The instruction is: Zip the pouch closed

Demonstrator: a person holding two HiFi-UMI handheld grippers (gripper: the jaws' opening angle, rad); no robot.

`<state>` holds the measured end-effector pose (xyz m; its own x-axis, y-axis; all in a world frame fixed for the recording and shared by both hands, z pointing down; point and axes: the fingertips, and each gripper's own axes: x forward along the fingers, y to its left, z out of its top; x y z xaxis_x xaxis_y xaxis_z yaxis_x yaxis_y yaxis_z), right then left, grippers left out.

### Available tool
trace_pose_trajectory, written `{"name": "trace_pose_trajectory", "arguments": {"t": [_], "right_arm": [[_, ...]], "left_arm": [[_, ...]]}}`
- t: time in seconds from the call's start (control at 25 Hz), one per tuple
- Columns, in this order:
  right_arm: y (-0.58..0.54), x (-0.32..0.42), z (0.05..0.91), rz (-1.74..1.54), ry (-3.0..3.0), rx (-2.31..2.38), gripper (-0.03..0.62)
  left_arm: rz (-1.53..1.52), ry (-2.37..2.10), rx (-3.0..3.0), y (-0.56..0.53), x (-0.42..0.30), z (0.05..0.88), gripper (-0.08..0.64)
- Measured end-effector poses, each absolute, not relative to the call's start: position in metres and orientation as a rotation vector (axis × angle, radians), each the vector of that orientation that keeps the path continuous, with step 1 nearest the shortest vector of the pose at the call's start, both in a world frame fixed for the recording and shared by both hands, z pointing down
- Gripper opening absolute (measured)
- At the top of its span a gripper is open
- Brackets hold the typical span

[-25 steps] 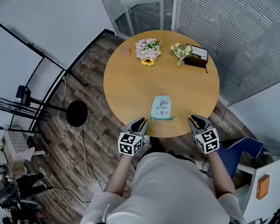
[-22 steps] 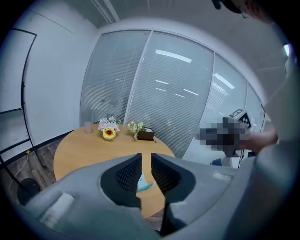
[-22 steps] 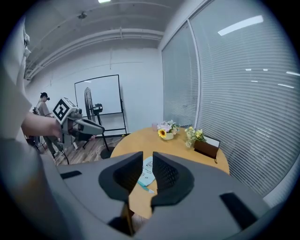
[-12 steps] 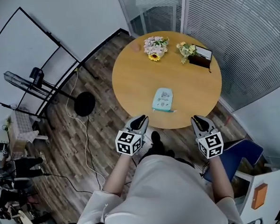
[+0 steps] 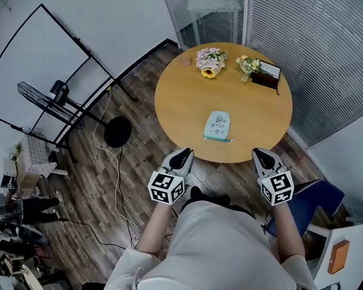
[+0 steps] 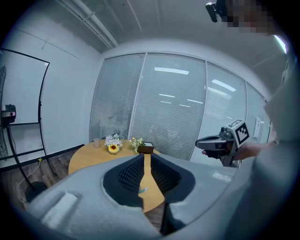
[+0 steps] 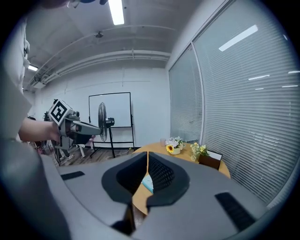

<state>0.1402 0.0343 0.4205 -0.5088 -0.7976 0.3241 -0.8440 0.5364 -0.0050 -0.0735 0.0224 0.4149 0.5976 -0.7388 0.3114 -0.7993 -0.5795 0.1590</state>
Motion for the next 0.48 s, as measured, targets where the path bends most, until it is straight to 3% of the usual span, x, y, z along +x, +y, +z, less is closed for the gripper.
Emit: {"name": "trace_pose_trajectory", "arguments": {"t": [0.48], "right_arm": [[0.041, 0.104, 0.401, 0.212, -2.483, 1.46, 0.005]], "left_arm": [[0.249, -1.226, 2.608, 0.025, -0.12, 0.391, 0.031]]}}
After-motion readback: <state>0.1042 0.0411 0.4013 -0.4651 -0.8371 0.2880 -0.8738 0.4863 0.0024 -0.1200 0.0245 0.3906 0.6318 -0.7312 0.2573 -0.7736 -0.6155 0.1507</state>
